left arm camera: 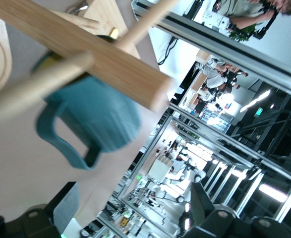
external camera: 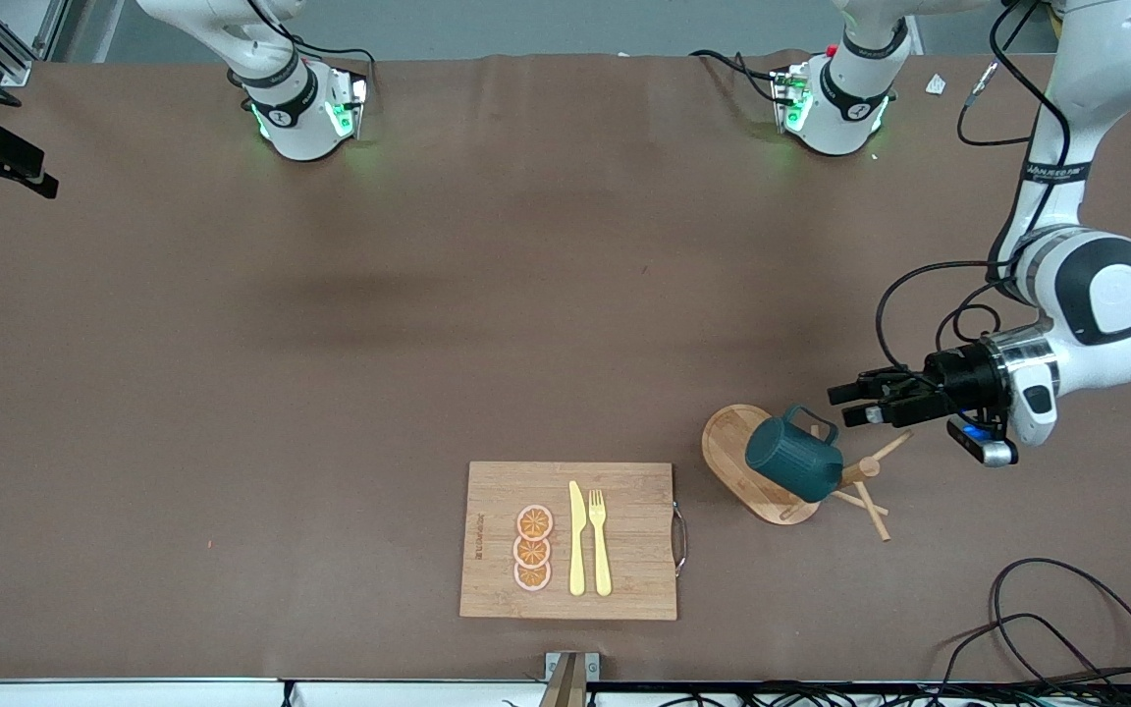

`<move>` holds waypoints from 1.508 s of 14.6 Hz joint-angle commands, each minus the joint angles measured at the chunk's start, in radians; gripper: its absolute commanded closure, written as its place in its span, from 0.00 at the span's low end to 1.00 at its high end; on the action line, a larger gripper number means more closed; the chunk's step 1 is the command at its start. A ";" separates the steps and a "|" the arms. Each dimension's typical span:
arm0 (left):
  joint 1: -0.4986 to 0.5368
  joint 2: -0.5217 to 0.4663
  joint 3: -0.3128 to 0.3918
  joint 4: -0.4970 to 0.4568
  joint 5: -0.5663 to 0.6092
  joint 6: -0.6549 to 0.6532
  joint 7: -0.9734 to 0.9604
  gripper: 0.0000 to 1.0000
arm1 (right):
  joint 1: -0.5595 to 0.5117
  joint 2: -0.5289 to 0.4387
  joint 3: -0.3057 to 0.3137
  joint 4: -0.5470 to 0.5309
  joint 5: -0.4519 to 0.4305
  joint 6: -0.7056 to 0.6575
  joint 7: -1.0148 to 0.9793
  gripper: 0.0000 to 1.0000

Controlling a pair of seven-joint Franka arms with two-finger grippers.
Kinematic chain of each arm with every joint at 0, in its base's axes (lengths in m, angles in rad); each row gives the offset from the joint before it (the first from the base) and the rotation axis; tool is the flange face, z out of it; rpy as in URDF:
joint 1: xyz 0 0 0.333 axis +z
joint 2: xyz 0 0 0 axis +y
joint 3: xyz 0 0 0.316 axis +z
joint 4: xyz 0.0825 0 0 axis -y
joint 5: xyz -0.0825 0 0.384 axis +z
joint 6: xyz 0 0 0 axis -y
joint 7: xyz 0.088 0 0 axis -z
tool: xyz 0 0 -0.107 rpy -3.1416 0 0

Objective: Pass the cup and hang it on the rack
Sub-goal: 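Open the left gripper and draw it back from the rack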

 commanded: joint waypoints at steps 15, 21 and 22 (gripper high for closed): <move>-0.005 -0.226 -0.130 0.343 1.105 -0.238 -0.515 0.00 | 0.004 -0.024 0.001 -0.026 -0.004 0.001 -0.061 0.00; -0.001 -0.307 -0.223 0.342 1.325 -0.278 -0.378 0.00 | 0.003 -0.026 0.001 -0.027 -0.010 -0.001 -0.061 0.00; -0.001 -0.317 -0.221 0.342 1.327 -0.286 -0.364 0.00 | 0.003 -0.026 0.001 -0.026 -0.010 -0.001 -0.061 0.00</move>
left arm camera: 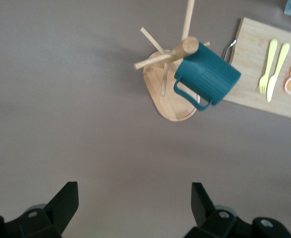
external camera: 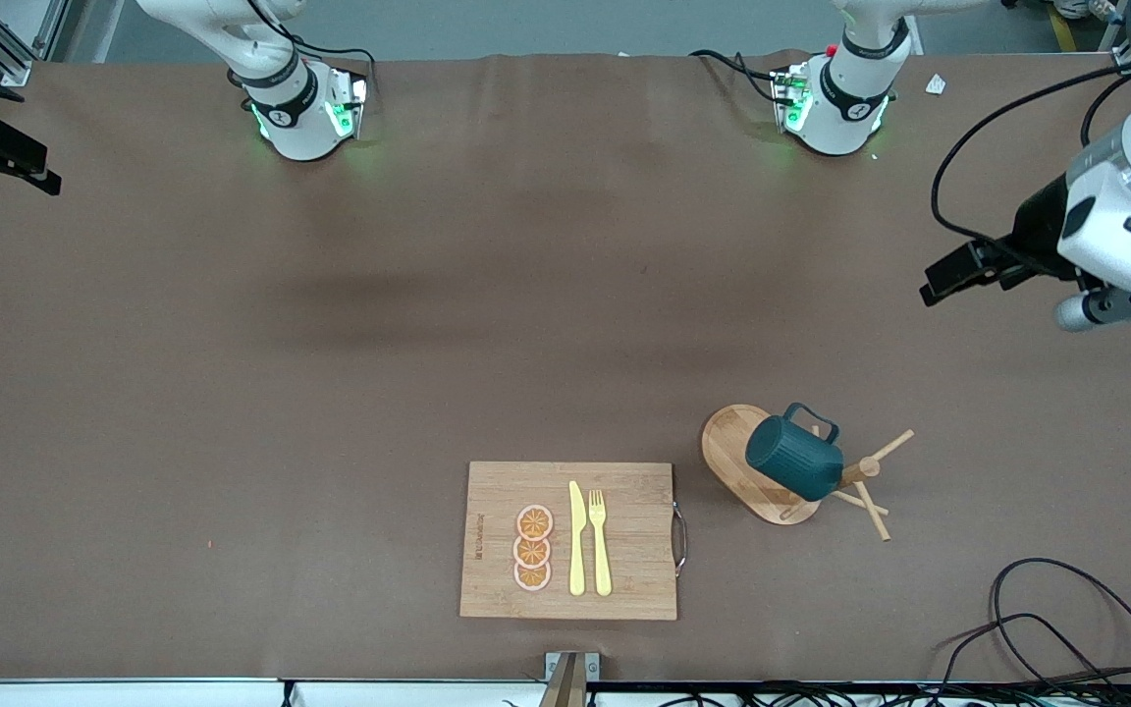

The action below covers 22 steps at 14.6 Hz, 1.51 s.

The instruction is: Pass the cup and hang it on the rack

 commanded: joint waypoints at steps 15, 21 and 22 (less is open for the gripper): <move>-0.128 -0.067 0.167 0.039 0.077 -0.069 0.174 0.00 | 0.002 -0.026 0.001 -0.025 -0.009 0.003 0.000 0.00; -0.196 -0.078 0.256 0.036 0.089 -0.068 0.258 0.00 | 0.004 -0.026 0.001 -0.025 -0.009 0.006 0.000 0.00; -0.195 -0.078 0.256 0.036 0.091 -0.068 0.258 0.00 | 0.004 -0.026 0.001 -0.025 -0.009 0.006 0.000 0.00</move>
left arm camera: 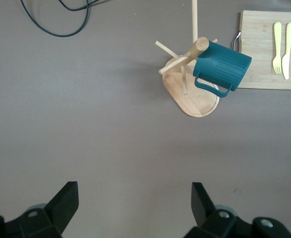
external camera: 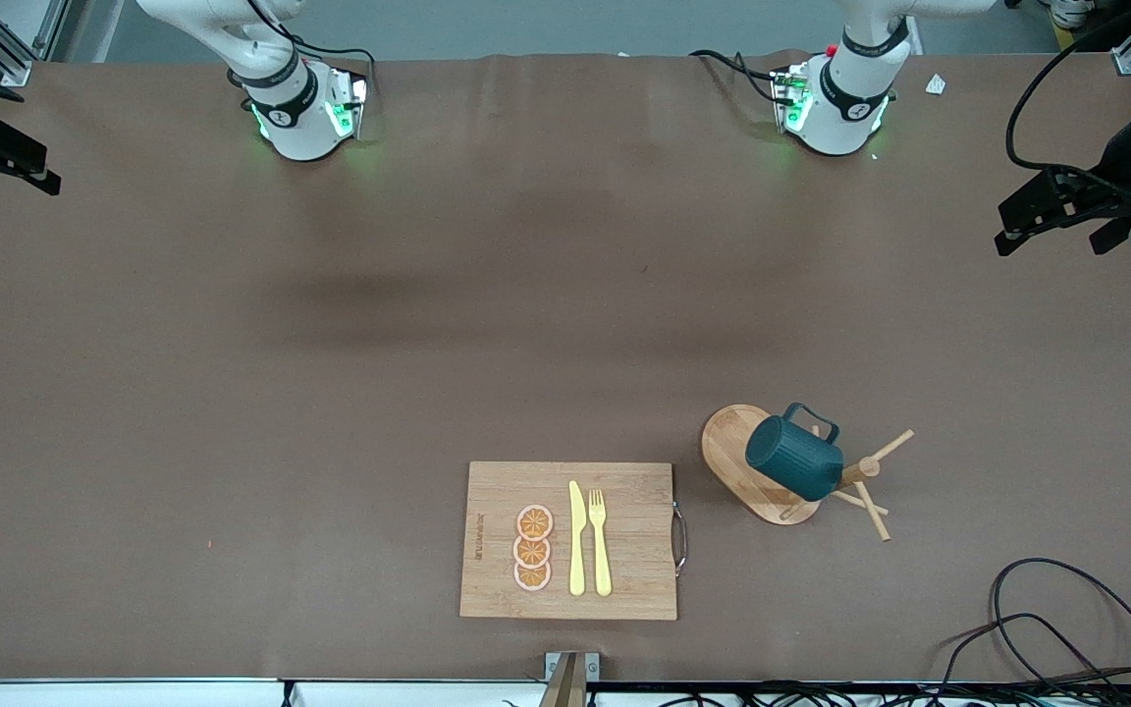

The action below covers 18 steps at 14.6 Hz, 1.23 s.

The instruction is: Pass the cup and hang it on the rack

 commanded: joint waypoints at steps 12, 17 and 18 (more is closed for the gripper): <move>0.076 -0.010 -0.063 -0.028 0.032 0.050 0.081 0.00 | 0.004 -0.024 0.001 -0.024 -0.009 0.006 -0.001 0.00; 0.078 0.000 -0.059 -0.022 0.035 0.057 0.083 0.00 | 0.004 -0.024 0.001 -0.024 -0.009 0.005 -0.001 0.00; 0.076 0.000 -0.062 -0.022 0.038 0.055 0.078 0.00 | 0.002 -0.024 0.001 -0.024 -0.009 0.006 -0.001 0.00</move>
